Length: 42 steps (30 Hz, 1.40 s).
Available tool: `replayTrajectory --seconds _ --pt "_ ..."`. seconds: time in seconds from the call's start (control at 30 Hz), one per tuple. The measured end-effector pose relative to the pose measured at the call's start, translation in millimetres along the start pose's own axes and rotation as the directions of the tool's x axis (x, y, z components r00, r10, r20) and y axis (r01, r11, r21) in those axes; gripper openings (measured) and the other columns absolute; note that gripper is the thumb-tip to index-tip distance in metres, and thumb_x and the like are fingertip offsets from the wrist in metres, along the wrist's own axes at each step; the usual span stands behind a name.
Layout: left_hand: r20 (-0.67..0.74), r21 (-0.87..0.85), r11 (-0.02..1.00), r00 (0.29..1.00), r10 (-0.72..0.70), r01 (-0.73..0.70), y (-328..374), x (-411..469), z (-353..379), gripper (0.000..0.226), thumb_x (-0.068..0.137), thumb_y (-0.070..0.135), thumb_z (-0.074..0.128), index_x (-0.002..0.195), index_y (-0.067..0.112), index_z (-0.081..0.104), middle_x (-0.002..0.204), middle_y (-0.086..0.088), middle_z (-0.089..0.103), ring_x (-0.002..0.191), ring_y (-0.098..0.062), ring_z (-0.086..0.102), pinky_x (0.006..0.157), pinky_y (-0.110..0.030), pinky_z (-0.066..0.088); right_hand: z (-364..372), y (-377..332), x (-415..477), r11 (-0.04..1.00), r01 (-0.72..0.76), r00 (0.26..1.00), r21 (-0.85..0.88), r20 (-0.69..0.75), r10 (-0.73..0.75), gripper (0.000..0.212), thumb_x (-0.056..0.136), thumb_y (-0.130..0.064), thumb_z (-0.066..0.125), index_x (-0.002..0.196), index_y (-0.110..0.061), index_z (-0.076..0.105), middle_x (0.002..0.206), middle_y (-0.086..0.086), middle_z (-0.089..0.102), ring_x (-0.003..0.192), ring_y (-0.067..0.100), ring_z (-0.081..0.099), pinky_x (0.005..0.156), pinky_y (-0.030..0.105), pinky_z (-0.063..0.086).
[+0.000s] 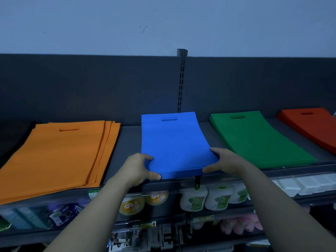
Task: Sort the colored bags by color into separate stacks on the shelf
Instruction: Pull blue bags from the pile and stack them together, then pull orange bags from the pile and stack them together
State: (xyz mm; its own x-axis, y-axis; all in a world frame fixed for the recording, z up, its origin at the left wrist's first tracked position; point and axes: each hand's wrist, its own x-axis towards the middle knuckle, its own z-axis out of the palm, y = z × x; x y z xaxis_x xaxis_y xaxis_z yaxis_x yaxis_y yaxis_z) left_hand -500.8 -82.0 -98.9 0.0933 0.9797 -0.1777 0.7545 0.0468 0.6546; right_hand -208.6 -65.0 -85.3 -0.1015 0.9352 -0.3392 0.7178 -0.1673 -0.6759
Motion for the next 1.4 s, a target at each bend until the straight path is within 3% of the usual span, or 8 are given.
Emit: replayTrajectory --seconds 0.1,0.47,0.57,0.63,0.83,1.0,1.17,1.4 --pt "-0.019 -0.025 1.0 1.0 -0.009 0.008 -2 -1 1 0.091 0.062 0.035 0.087 0.14 0.018 0.045 0.147 -0.001 0.042 0.136 -0.02 0.038 0.109 -0.034 0.034 3 5 0 1.0 -0.005 0.999 0.007 -0.047 0.006 0.102 0.068 -0.029 0.085 0.15 -0.013 0.026 0.15 0.002 0.035 0.132 0.024 0.041 0.106 0.036 0.038" --pt "-0.078 -0.038 0.995 0.993 -0.094 0.091 -1 -2 0 0.107 0.054 0.033 0.091 0.144 0.013 0.038 0.146 -0.005 0.044 0.133 -0.024 0.042 0.106 -0.037 0.039 0 -1 -1 0.989 0.02 0.998 -0.147 -0.057 -0.029 0.121 0.051 -0.043 0.091 0.149 -0.017 0.026 0.151 0.0 0.036 0.134 0.024 0.04 0.109 0.042 0.039" --pt "-0.083 -0.041 0.994 0.991 -0.108 0.105 3 -5 -3 0.109 0.056 0.039 0.089 0.147 0.014 0.033 0.148 -0.005 0.041 0.134 -0.023 0.04 0.106 -0.037 0.04 -4 -5 -2 0.985 0.064 0.997 -0.162 -0.038 -0.071 0.11 0.061 -0.038 0.088 0.148 -0.018 0.026 0.15 -0.002 0.034 0.134 0.023 0.038 0.108 0.038 0.038" --pt "-0.114 -0.029 0.996 0.99 -0.083 0.08 7 -8 -6 0.103 0.062 0.044 0.085 0.146 0.015 0.033 0.149 -0.004 0.04 0.134 -0.021 0.041 0.106 -0.036 0.04 -3 -10 -1 0.966 0.109 0.99 -0.237 -0.066 -0.128 0.111 0.063 -0.049 0.084 0.15 -0.016 0.022 0.156 -0.002 0.025 0.14 0.02 0.03 0.112 0.038 0.032" --pt "-0.35 0.096 0.995 0.936 0.032 0.002 12 -28 -25 0.065 0.085 0.044 0.066 0.141 0.017 0.043 0.143 -0.002 0.046 0.128 -0.019 0.046 0.101 -0.033 0.042 12 -42 9 0.916 0.195 0.955 -0.351 -0.146 -0.259 0.088 0.083 -0.05 0.066 0.15 -0.012 0.025 0.157 0.001 0.024 0.143 0.02 0.025 0.115 0.034 0.026" --pt "-0.464 0.23 0.971 0.884 0.051 0.065 -21 -46 -63 0.053 0.091 0.043 0.057 0.137 0.019 0.048 0.137 -0.002 0.052 0.119 -0.022 0.053 0.091 -0.035 0.048 40 -84 18 0.837 0.255 0.906 -0.484 -0.185 -0.382 0.071 0.091 -0.043 0.057 0.148 -0.011 0.029 0.155 0.004 0.03 0.142 0.022 0.027 0.114 0.034 0.025" --pt "-0.507 0.312 0.939 0.861 0.035 0.146 -79 -55 -116 0.052 0.091 0.043 0.057 0.136 0.018 0.049 0.134 -0.006 0.054 0.118 -0.026 0.054 0.09 -0.039 0.049 86 -144 25 0.817 0.298 0.879 -0.493 -0.192 -0.436 0.067 0.091 -0.042 0.056 0.147 -0.013 0.032 0.152 0.002 0.034 0.141 0.023 0.028 0.113 0.036 0.028" --pt "-0.44 0.418 0.838 0.885 -0.15 0.35 -184 -56 -194 0.048 0.09 0.045 0.055 0.124 0.011 0.054 0.122 -0.01 0.057 0.109 -0.028 0.056 0.083 -0.04 0.052 171 -217 37 0.849 0.253 0.923 -0.464 -0.147 -0.356 0.057 0.092 -0.044 0.054 0.134 -0.007 0.045 0.132 0.01 0.054 0.119 0.027 0.05 0.098 0.04 0.044"
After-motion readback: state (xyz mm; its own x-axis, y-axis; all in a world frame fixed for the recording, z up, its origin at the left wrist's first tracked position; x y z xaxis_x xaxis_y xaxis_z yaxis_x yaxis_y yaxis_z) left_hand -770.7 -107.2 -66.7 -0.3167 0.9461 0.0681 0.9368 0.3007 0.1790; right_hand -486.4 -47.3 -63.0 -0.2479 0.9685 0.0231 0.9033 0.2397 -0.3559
